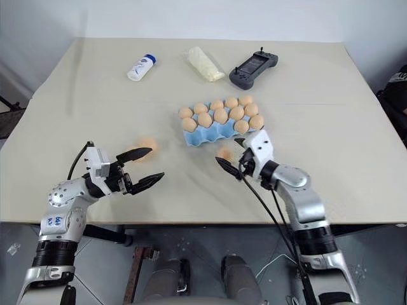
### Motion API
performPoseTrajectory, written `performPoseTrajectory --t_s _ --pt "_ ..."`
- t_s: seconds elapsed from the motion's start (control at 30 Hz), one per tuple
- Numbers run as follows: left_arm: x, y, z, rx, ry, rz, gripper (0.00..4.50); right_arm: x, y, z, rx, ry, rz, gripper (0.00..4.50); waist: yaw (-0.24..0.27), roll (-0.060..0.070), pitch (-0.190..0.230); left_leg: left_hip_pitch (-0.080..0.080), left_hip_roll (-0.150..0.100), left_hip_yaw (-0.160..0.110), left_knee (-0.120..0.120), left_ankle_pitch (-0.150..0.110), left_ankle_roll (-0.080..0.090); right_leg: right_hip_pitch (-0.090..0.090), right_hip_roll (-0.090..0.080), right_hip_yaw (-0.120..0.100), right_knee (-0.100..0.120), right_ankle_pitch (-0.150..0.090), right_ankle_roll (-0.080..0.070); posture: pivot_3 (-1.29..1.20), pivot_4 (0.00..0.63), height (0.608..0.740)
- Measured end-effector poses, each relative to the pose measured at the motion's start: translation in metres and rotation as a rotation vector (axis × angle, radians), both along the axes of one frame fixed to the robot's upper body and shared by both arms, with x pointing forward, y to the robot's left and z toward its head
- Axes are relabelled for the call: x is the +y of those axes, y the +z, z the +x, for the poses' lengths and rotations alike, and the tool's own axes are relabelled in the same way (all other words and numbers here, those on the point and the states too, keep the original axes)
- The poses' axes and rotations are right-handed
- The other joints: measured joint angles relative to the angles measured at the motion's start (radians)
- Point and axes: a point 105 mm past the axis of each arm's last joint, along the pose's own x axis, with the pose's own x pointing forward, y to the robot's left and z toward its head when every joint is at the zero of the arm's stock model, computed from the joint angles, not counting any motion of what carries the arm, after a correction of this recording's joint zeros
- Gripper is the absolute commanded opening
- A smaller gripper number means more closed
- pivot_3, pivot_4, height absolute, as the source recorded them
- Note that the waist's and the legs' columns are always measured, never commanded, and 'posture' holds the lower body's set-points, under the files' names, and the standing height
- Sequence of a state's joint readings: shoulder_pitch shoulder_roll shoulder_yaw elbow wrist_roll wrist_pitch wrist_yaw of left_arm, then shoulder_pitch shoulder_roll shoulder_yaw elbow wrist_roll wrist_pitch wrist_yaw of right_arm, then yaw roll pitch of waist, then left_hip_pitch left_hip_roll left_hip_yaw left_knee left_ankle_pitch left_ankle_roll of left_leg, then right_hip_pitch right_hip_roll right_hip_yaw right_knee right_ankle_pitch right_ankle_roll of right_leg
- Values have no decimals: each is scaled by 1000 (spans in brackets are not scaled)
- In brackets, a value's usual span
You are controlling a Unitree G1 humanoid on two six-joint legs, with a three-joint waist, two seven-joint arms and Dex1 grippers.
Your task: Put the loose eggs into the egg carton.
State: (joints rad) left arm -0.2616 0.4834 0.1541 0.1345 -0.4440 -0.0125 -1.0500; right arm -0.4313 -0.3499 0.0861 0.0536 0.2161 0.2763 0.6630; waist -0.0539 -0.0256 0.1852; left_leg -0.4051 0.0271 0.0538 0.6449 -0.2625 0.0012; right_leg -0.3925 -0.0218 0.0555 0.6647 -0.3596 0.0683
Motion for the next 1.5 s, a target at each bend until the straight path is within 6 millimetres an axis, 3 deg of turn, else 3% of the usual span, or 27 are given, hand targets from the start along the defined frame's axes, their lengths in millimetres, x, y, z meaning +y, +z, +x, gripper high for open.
performPoseTrajectory --t_s 0.27,0.37,0.53,0.63,0.83,1.13,1.5 --pt "-1 -17 -7 74 -28 66 4500 4 -20 16 18 -30 -61 4464 -3 0 0 0 0 0 0 0 0 0 0 0 1 0 0 0 150 740" --pt "-2 -21 -8 92 -42 107 4500 5 -23 17 19 -30 -55 3899 -5 0 0 0 0 0 0 0 0 0 0 0 2 0 0 0 150 740" --pt "-1 -23 -8 107 -42 131 4500 7 -21 17 2 -27 -47 2223 -5 0 0 0 0 0 0 0 0 0 0 0 1 0 0 0 150 740" --pt "-2 -23 -9 109 -46 133 4500 7 -18 17 -6 -24 -43 1871 -4 0 0 0 0 0 0 0 0 0 0 0 1 0 0 0 150 740" --pt "-4 -22 -7 106 -48 134 4500 7 4 15 -59 -13 3 1748 -4 0 0 0 0 0 0 0 0 0 0 0 1 0 0 0 150 740" --pt "-4 -22 -4 117 -38 136 4500 2 85 47 -216 -57 113 1678 -6 0 0 0 0 0 0 0 0 0 0 0 2 0 0 0 150 740" --pt "-10 -12 3 64 -41 148 4500 12 71 84 -179 -112 72 1647 -8 1 0 -1 0 1 -1 0 0 -1 0 0 0 0 0 0 150 740"
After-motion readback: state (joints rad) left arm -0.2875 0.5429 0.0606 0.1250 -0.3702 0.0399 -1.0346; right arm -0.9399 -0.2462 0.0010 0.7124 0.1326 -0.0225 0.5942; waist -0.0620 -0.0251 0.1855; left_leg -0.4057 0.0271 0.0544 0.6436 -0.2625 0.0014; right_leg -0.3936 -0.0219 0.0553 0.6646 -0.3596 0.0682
